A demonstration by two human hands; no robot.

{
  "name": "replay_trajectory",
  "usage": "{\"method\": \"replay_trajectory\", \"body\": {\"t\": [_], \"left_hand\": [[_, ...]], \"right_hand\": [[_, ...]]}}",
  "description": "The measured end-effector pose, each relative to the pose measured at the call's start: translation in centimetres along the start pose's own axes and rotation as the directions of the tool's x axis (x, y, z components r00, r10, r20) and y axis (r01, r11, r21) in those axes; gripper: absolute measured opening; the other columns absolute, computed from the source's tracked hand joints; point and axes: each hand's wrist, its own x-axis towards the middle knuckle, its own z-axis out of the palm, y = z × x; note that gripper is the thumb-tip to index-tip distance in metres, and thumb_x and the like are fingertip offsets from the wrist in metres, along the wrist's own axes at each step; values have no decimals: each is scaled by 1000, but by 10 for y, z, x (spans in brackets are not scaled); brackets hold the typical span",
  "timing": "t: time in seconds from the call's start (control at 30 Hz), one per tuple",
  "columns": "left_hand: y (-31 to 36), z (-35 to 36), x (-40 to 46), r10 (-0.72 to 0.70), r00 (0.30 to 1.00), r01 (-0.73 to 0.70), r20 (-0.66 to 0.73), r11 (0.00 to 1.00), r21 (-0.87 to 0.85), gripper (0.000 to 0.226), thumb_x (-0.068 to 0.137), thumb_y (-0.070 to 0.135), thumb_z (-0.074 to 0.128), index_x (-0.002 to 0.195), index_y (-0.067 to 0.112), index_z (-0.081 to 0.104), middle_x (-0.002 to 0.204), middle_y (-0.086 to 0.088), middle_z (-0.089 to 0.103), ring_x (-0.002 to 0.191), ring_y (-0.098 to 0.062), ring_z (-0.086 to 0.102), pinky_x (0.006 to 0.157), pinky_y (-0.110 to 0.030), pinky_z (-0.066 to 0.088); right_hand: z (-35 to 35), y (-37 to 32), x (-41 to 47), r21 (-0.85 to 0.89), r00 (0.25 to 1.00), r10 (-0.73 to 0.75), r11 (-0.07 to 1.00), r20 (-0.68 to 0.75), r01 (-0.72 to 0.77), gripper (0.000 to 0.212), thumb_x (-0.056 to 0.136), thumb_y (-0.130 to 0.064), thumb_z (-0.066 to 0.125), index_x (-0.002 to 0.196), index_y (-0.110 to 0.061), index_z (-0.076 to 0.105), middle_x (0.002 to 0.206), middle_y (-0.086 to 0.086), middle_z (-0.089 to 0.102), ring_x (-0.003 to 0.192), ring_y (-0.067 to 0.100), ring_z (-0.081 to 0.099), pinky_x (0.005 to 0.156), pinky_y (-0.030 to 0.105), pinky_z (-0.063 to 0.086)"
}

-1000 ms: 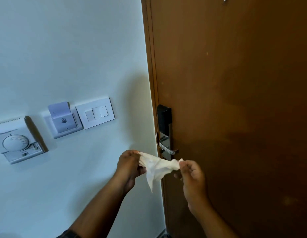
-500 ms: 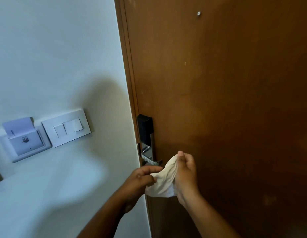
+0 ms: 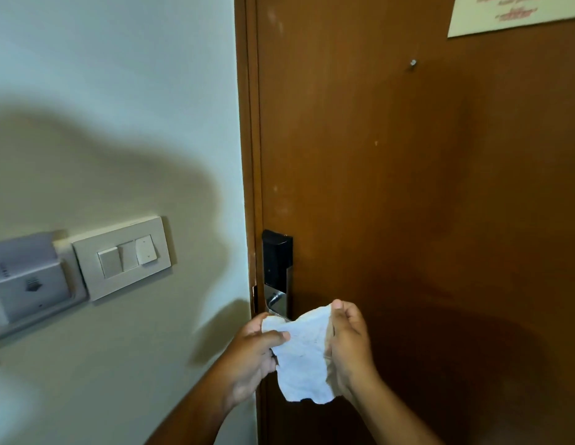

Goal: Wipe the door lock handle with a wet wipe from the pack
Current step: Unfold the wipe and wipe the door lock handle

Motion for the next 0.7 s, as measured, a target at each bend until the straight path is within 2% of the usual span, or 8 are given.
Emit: {"method": "replay_trajectory", "body": {"t": [0.1,0.17,0.27,0.33,0.4,0.53,0.6,0.7], "left_hand": [[0,-2,5,26,993,-26,-112,1000,7,19,89,-7,51,91,9,60,86,-12,72,78,-24,71,64,-34,57],[-3,-2,7,86,965,-55,-248,990,127,15,91,-2,52,93,12,58,84,-11,71,76,-25,69,65,-37,56],[-3,-8,13,299,888,-157,-350,911,380,25,90,5,57,77,19,42,72,-8,50,65,-21,47,61,-36,41],[1,-12,17,406,857,-239,-317,859,453,36,90,3,57,72,22,34,69,-4,36,63,-17,33,60,-33,32],[3,-18,21,456,848,-289,-269,825,486,39,90,1,57,70,25,34,67,0,35,63,-16,32,60,-33,30],[6,-34,25,482,869,-333,-107,733,593,41,90,-7,48,65,25,53,69,6,53,66,-12,48,62,-25,37],[8,-40,27,413,910,-309,-32,729,611,49,93,-6,44,68,27,68,90,9,68,88,-8,60,75,-22,46],[11,-47,32,336,942,-267,8,734,624,47,98,-1,41,99,32,75,119,11,64,111,-4,56,93,-23,47]], "right_hand": [[9,2,-4,53,993,-8,999,122,1,23,90,-35,60,105,-18,54,60,5,56,49,21,45,48,30,37],[15,3,-6,65,986,-20,998,166,10,29,87,-21,68,110,-30,54,78,9,69,62,29,61,57,36,49],[20,9,-2,-48,990,-140,989,21,141,33,89,-13,67,103,-42,56,83,-1,73,72,14,71,55,28,57],[22,13,4,-207,950,-279,946,-141,248,25,91,-19,64,96,-42,57,89,-14,66,79,4,65,59,17,50],[22,18,11,-359,888,-409,877,-211,319,18,94,-22,60,92,-40,57,91,-22,62,87,-1,61,65,13,44],[26,28,24,-463,823,-498,818,-274,341,12,95,-23,58,88,-33,60,84,-20,64,83,-1,62,63,13,43],[32,28,30,-452,816,-495,826,-298,335,14,93,-24,60,85,-35,59,80,-18,66,77,-3,63,60,12,43],[39,29,35,-429,831,-465,846,-306,316,15,88,-28,68,82,-36,58,71,-16,65,68,-12,61,50,7,44]]}}
